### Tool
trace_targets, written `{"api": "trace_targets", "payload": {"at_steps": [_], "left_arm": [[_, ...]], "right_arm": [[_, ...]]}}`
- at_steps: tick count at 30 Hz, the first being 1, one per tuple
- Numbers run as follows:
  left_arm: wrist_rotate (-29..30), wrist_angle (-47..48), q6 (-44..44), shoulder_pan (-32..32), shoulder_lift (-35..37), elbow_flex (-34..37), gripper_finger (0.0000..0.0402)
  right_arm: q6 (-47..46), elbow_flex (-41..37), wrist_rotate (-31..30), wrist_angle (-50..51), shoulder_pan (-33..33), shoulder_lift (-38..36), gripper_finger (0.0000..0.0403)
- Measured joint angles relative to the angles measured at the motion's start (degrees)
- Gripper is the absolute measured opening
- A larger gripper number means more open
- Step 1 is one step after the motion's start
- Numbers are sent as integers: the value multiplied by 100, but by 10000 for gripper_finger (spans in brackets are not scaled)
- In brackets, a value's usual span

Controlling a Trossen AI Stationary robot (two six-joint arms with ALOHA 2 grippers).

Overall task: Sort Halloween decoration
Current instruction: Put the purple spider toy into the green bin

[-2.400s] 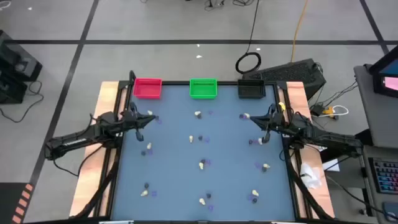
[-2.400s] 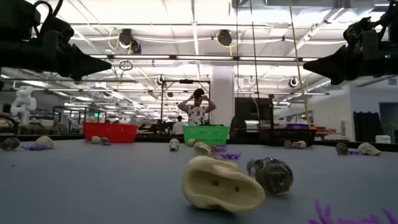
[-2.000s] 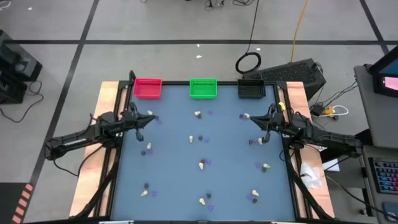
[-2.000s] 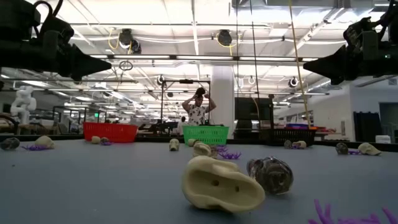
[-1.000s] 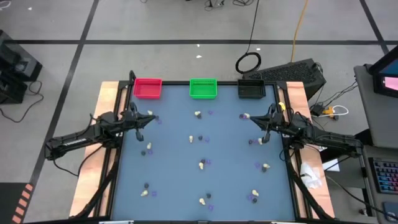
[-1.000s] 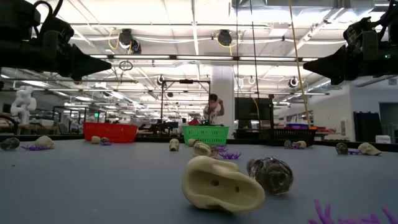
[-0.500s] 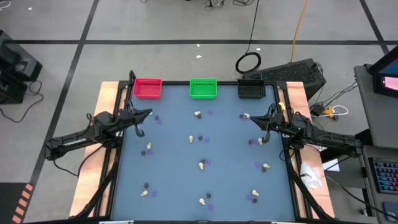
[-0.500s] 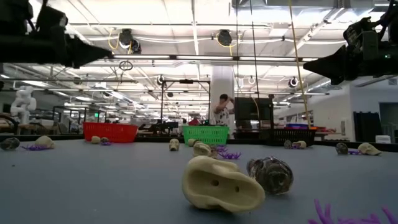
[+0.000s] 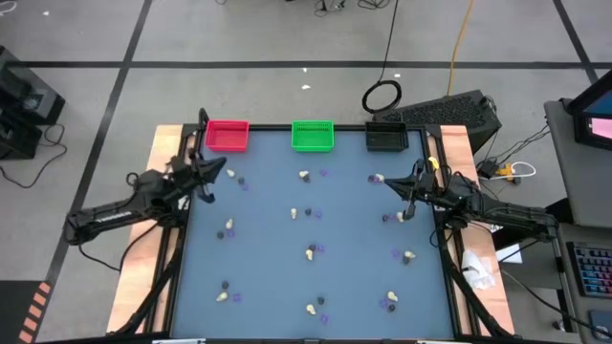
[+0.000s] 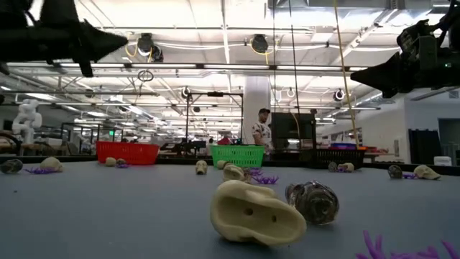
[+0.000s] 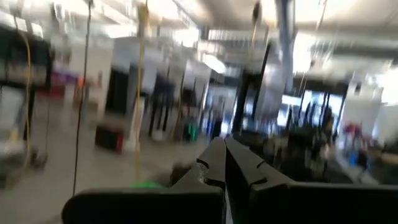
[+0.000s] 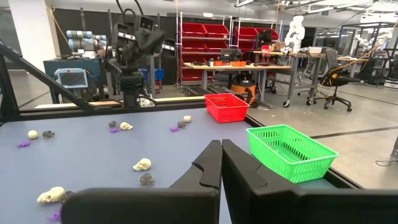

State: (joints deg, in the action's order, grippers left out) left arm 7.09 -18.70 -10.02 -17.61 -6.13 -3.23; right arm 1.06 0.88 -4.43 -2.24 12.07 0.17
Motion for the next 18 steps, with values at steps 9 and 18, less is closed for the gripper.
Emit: {"api": "trace_targets", "payload": {"at_steps": [9, 18], "left_arm": [[-338, 532, 433, -40, -1943, -669, 0], [-733, 1540, 475, -409, -3383, -1489, 0]], "right_arm": [[0, -1, 0, -1, 0, -1, 0], [0, 0, 0, -1, 1, -1, 0]]}}
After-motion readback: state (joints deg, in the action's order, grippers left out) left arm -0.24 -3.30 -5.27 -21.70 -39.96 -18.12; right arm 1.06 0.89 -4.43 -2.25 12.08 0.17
